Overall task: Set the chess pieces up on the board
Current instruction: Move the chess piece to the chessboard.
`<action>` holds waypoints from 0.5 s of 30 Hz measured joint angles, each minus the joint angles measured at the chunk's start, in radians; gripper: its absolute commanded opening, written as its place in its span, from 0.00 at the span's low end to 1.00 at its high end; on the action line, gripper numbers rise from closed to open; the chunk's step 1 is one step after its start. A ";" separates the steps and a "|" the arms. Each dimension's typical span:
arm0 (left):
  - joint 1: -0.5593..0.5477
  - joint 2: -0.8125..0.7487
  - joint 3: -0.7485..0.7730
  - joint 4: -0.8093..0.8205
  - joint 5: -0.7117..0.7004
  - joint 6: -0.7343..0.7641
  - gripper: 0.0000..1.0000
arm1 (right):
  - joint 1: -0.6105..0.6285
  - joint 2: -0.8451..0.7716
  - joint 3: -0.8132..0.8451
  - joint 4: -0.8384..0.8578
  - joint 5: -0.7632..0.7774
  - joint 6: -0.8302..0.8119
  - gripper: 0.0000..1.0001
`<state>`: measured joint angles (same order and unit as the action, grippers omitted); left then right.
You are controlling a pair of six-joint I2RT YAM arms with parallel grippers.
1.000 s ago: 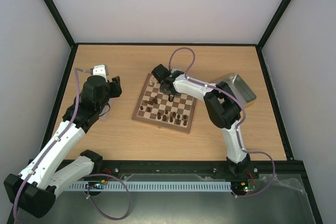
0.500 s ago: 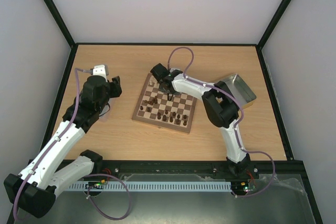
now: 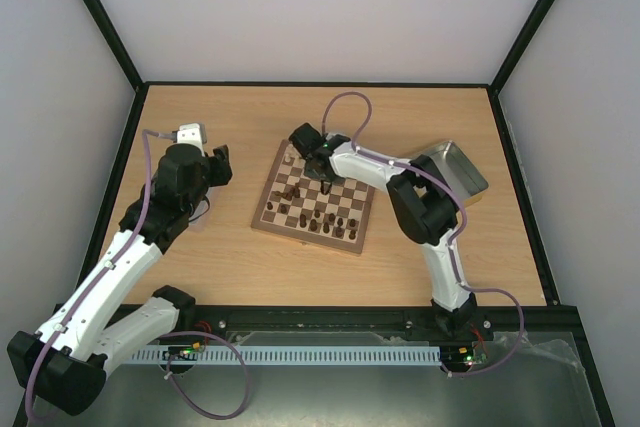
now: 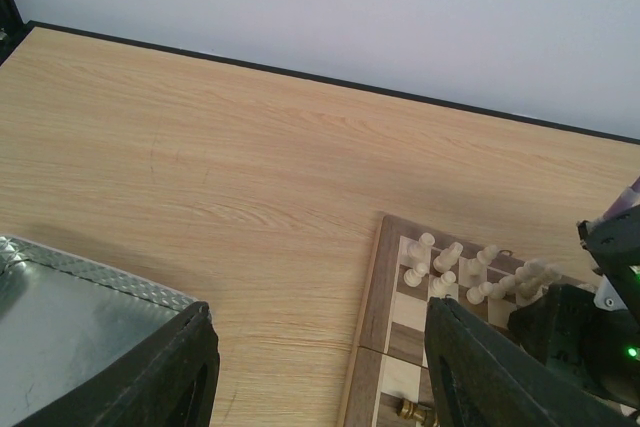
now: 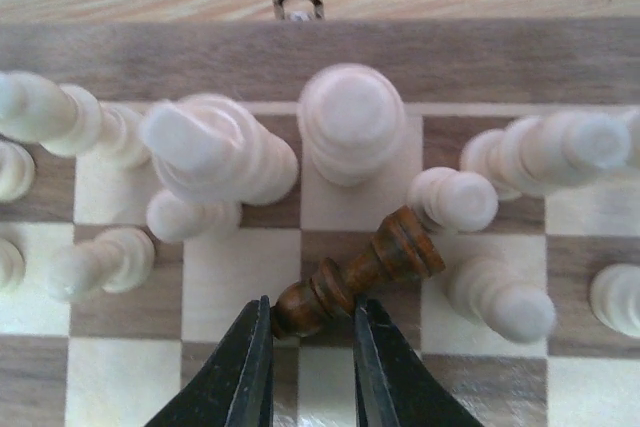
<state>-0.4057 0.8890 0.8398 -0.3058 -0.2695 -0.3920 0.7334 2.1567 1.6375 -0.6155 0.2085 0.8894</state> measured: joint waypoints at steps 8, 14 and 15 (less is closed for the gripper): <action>0.000 0.000 -0.002 0.000 0.000 0.000 0.59 | 0.000 -0.066 -0.053 0.006 -0.087 -0.023 0.07; 0.000 0.000 -0.002 0.000 0.000 0.000 0.59 | 0.000 -0.094 -0.093 0.019 -0.193 -0.088 0.18; 0.000 0.000 -0.002 0.000 0.000 0.000 0.59 | 0.000 -0.096 -0.103 0.019 -0.205 -0.102 0.22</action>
<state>-0.4057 0.8886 0.8383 -0.3054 -0.2695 -0.3920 0.7334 2.0609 1.5341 -0.5968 0.0036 0.7876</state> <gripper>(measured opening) 0.587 0.155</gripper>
